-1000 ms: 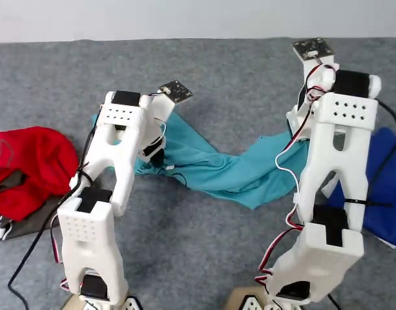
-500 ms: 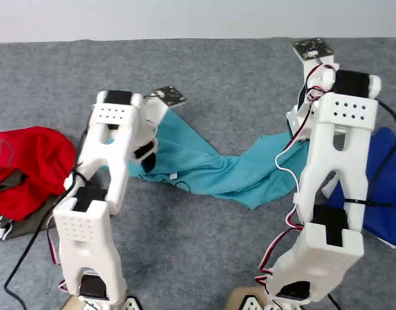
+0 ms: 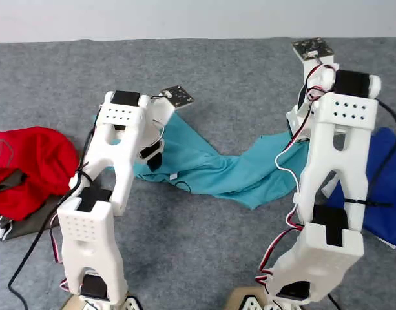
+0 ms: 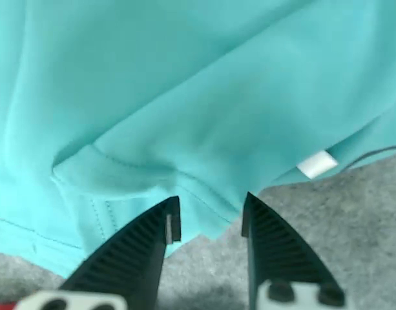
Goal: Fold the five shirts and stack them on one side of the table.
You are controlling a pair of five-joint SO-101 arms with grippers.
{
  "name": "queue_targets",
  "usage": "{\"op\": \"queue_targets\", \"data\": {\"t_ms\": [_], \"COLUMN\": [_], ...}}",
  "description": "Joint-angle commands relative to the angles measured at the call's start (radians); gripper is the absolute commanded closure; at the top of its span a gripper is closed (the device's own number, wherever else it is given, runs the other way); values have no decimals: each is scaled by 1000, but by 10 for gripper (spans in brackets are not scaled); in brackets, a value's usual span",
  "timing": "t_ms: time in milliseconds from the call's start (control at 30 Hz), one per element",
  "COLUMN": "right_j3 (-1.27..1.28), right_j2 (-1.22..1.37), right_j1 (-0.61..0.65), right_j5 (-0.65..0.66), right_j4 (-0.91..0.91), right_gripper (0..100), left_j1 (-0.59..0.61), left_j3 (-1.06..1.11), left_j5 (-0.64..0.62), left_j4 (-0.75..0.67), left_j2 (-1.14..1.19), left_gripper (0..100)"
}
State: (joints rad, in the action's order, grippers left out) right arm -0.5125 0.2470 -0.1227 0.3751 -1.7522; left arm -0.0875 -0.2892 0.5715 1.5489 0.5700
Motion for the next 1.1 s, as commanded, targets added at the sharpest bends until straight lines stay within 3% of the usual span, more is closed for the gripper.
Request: {"op": "queue_targets", "data": {"t_ms": [0, 400, 667, 867, 1067], "right_j3": [-8, -8, -8, -8, -14], "right_j2": [-62, -59, -56, -65, -140], "right_j1": [-13, -13, -10, -12, -7], "right_j5": [8, 8, 8, 8, 11], "right_j4": [-42, -42, -42, -42, -41], "right_gripper": [988, 988, 988, 988, 988], "left_j1": [6, 29, 40, 40, 58], "left_j3": [-39, -148, -173, -186, -383], "left_j5": [9, 29, 29, 26, -34], "left_j4": [-15, -9, -8, -8, 110], "left_j2": [29, 110, 112, 101, 35], "left_gripper": [840, 850, 993, 994, 995]}}
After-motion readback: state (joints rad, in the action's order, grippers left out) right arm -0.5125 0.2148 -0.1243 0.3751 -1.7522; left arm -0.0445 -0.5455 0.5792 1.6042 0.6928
